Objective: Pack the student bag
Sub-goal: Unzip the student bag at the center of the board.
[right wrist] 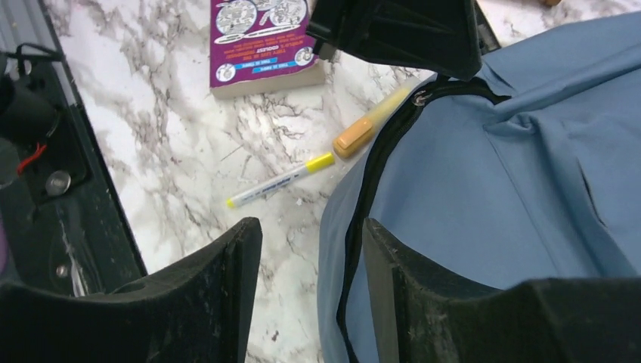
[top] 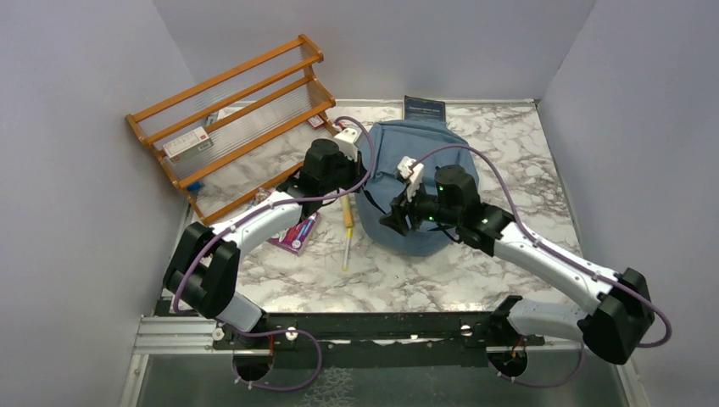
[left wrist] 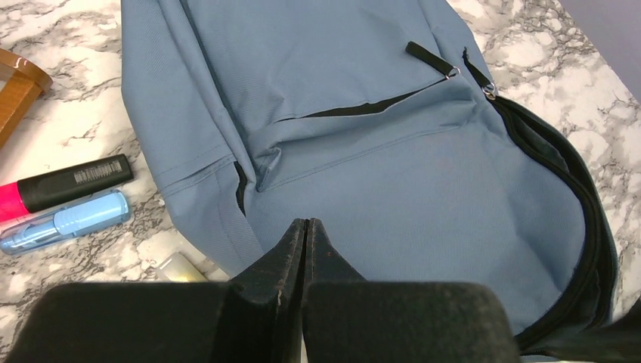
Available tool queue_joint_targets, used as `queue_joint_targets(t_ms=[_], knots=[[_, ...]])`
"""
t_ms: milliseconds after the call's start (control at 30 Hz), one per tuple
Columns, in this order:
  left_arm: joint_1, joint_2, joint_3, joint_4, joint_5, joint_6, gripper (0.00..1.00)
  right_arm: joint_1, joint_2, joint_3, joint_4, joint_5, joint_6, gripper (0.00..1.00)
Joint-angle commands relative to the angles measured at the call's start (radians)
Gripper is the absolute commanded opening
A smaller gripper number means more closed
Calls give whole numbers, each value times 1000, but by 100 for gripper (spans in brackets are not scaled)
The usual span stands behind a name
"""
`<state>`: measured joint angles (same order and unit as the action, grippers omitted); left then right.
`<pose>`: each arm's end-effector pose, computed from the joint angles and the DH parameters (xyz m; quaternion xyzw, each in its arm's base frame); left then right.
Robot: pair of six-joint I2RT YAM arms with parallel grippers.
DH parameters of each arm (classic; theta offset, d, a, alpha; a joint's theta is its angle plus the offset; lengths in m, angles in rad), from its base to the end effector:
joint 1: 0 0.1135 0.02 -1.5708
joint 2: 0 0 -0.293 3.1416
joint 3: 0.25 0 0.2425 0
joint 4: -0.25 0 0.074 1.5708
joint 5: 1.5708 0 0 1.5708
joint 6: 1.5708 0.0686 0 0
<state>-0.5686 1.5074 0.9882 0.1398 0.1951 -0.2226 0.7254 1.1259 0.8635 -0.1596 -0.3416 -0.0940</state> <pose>0.3016 -0.2085 0.2891 0.1956 0.8021 -0.2896 0.4842 0.1814 0.1916 0.3182 -0.4142 0.7221 0.3019 0.4647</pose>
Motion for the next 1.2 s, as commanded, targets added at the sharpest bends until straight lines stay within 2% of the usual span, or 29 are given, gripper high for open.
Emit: queue_joint_targets(t_ms=[0, 167, 333, 500, 633, 767, 900, 1033, 1167], knots=[[4, -9, 15, 41, 25, 20, 0, 2, 104, -30, 239, 28, 128, 58], [6, -6, 20, 41, 18, 22, 0, 8, 188, -40, 346, 105, 104, 63], [11, -3, 27, 41, 22, 25, 0, 9, 258, -67, 419, 142, 39, 62], [15, -4, 22, 44, 22, 23, 0, 9, 281, -99, 446, 156, 21, 55], [15, 0, 20, 47, 28, 20, 0, 10, 276, -120, 451, 174, 11, 44], [16, 4, 22, 47, 31, 18, 0, 9, 254, -121, 396, 152, -23, 20], [16, 7, 22, 46, 29, 15, 0, 9, 187, -145, 314, 74, -104, 4], [16, 18, 29, 40, 29, 16, 0, 9, 137, -106, 107, -30, -213, 1], [18, 20, 29, 35, 21, 14, 0, 9, 98, -59, -89, -61, -304, 1]])
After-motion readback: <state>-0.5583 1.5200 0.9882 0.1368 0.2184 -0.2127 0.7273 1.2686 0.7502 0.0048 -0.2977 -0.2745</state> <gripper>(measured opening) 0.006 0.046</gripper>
